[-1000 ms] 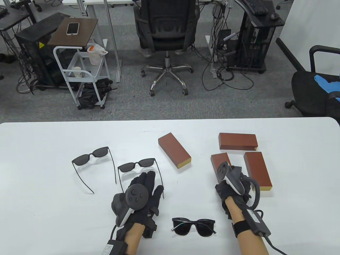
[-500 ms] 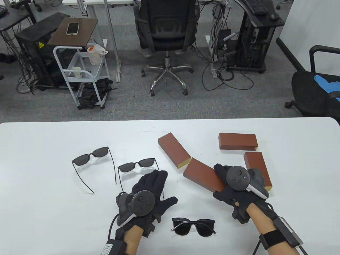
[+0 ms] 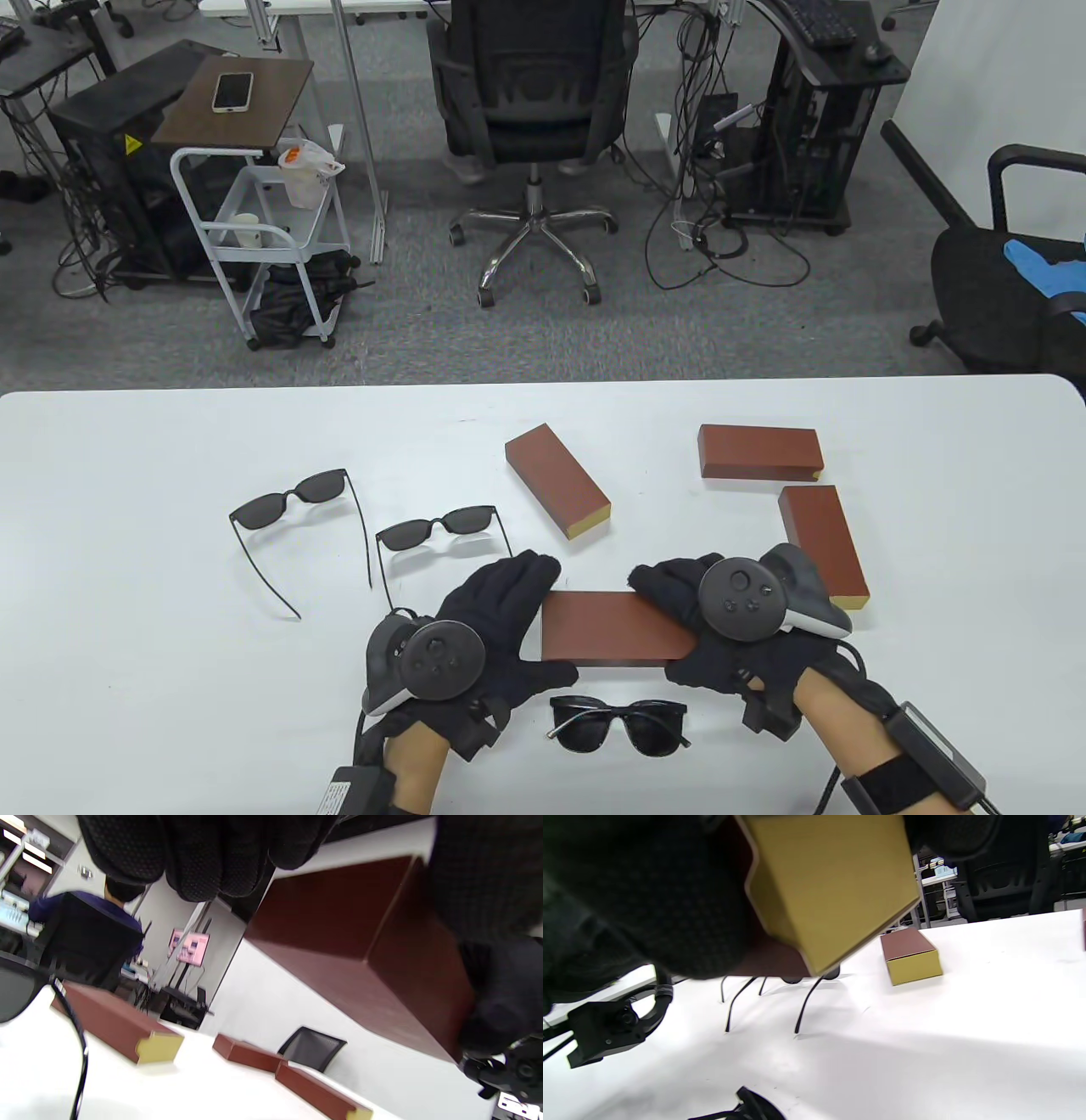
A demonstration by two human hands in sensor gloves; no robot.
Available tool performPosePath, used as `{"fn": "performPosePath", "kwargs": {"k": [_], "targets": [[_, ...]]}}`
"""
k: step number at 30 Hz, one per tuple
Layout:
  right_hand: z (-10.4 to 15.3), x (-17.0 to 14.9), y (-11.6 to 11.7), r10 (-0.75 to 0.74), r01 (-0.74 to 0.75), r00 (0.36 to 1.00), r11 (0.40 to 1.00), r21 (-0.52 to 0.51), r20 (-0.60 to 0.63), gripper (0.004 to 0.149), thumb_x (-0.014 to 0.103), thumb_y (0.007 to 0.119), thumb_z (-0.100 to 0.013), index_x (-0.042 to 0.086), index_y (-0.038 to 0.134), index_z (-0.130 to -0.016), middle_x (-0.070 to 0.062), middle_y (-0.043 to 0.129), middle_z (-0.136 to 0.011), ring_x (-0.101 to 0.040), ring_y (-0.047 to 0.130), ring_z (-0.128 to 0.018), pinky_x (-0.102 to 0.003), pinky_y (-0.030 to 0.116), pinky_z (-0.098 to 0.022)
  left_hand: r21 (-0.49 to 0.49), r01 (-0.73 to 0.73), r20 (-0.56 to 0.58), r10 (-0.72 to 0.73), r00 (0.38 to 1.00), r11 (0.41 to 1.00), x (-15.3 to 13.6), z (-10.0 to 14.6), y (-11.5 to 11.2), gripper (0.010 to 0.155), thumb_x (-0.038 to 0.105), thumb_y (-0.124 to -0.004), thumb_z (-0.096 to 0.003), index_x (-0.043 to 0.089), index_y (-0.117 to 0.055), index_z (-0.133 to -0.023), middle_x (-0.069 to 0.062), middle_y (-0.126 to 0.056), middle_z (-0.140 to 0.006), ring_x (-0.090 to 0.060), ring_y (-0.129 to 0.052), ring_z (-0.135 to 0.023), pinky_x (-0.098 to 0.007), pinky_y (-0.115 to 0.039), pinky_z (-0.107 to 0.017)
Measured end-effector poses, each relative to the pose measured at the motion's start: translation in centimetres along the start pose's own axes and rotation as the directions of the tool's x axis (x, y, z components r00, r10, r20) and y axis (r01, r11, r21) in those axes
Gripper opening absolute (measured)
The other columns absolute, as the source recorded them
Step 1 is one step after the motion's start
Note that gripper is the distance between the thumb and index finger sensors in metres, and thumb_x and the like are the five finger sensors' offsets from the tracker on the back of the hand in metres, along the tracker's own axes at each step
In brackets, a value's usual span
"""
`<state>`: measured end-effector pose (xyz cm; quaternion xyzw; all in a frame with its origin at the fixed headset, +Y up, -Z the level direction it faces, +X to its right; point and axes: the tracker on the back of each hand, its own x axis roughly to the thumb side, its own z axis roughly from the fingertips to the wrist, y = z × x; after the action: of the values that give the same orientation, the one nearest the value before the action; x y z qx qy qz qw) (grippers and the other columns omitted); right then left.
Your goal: Slide to open storage boxes and store sunglasses
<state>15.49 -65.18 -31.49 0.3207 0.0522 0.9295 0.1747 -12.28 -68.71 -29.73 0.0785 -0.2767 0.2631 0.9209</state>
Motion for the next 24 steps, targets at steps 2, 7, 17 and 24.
{"fn": "performPosePath", "kwargs": {"k": [2,7,17,24], "targets": [[-0.1,0.1,0.4,-0.044,0.044,0.999,0.999,-0.007,0.014,0.092,0.042,0.102,-0.021,0.028,0.049,-0.095,-0.009,0.057,-0.1,-0.038,0.06,-0.081,-0.054,0.06,-0.065,-0.058,-0.04,-0.006,0.04,0.999,0.997,-0.2,-0.1,-0.4,0.102,0.075,-0.091,-0.0241,0.034,-0.054,-0.11,-0.002,-0.067,-0.113,-0.032,-0.076,-0.1,-0.059,-0.071,-0.064],[-0.2,-0.2,1.1,-0.059,0.06,0.998,0.998,-0.029,0.03,0.091,0.042,0.102,-0.022,0.028,0.05,-0.095,-0.01,0.058,-0.099,-0.037,0.06,-0.081,-0.054,0.061,-0.064,-0.08,-0.111,-0.017,0.11,0.994,0.991,-0.5,-0.3,-0.5,0.095,0.066,-0.099,-0.0232,0.028,-0.068,-0.104,-0.005,-0.082,-0.101,-0.032,-0.09,-0.085,-0.055,-0.078,-0.058],[1.3,-3.0,2.2,-0.268,0.264,0.963,0.947,-0.183,0.004,0.094,0.046,0.098,-0.023,0.024,0.045,-0.097,-0.014,0.052,-0.104,-0.043,0.054,-0.09,-0.057,0.057,-0.067,-0.096,-0.226,-0.1,0.216,0.971,0.969,-1.7,-0.3,-0.2,0.095,0.058,-0.103,-0.024,0.024,-0.067,-0.105,-0.008,-0.079,-0.104,-0.035,-0.087,-0.087,-0.056,-0.076,-0.061],[2.2,-4.6,3.7,-0.415,0.407,0.91,0.894,-0.185,-0.002,0.088,0.043,0.099,-0.024,0.026,0.051,-0.096,-0.011,0.058,-0.103,-0.042,0.06,-0.091,-0.056,0.063,-0.064,-0.131,-0.255,-0.118,0.24,0.964,0.958,-2.2,-0.3,-0.7,0.095,0.057,-0.103,-0.024,0.025,-0.066,-0.105,-0.007,-0.078,-0.105,-0.035,-0.087,-0.089,-0.056,-0.076,-0.062]]}}
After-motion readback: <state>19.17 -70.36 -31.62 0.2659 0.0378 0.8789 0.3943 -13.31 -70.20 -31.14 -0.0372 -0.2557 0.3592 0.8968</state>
